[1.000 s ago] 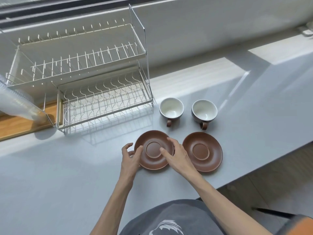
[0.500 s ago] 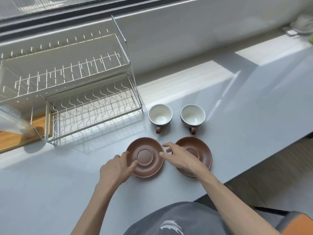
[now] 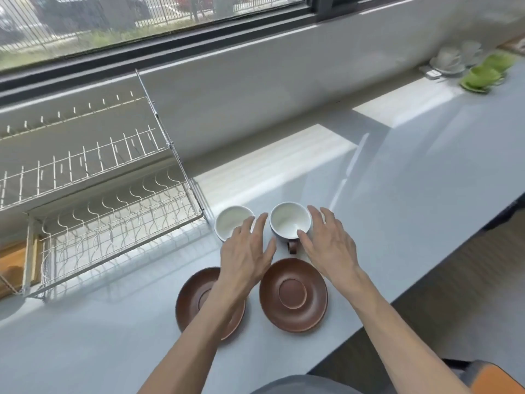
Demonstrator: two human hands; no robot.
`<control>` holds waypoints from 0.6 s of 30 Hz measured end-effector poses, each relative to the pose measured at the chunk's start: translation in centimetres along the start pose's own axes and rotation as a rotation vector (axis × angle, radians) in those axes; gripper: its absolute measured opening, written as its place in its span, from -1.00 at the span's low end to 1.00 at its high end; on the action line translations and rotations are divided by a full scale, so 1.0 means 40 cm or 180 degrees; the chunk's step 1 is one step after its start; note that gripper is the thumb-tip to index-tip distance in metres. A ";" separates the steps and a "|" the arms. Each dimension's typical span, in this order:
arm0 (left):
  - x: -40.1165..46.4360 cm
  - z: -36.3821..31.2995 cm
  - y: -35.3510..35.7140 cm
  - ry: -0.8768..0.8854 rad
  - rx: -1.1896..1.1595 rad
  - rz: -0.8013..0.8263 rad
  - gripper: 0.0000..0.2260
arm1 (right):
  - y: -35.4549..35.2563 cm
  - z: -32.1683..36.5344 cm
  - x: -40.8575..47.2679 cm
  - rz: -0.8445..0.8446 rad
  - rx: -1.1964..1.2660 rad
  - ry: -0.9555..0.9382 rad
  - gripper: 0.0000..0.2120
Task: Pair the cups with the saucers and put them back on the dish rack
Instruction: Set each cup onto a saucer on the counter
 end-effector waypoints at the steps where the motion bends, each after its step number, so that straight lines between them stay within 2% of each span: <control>1: 0.013 -0.010 0.016 -0.0004 -0.0136 -0.0013 -0.48 | 0.007 -0.005 0.008 -0.0035 0.0072 0.0043 -0.42; 6: 0.064 -0.023 0.076 -0.0355 -0.0795 0.0164 -0.44 | 0.038 -0.008 0.042 0.0129 0.0662 0.0157 -0.41; 12: 0.104 -0.035 0.100 -0.0970 -0.1839 0.0277 -0.41 | 0.075 -0.002 0.089 0.0729 0.1550 0.0528 -0.36; 15: 0.125 -0.032 0.105 -0.1537 -0.2542 0.0519 -0.38 | 0.092 -0.003 0.112 0.1085 0.1937 0.0767 -0.37; 16: 0.129 -0.031 0.105 -0.1797 -0.2832 0.0576 -0.42 | 0.093 -0.003 0.115 0.1176 0.2091 0.0845 -0.36; 18: 0.136 -0.030 0.105 -0.2172 -0.3352 0.0576 -0.71 | 0.098 -0.005 0.119 0.1245 0.2358 0.0993 -0.30</control>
Point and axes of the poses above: each hand's wrist, its own x-axis towards the middle knuckle, its own y-axis out of the palm, z = x × y, the point moved 1 cm from there along x, towards the middle knuckle, and after that the axes turned 15 degrees about -x, right-handed, at the moved point
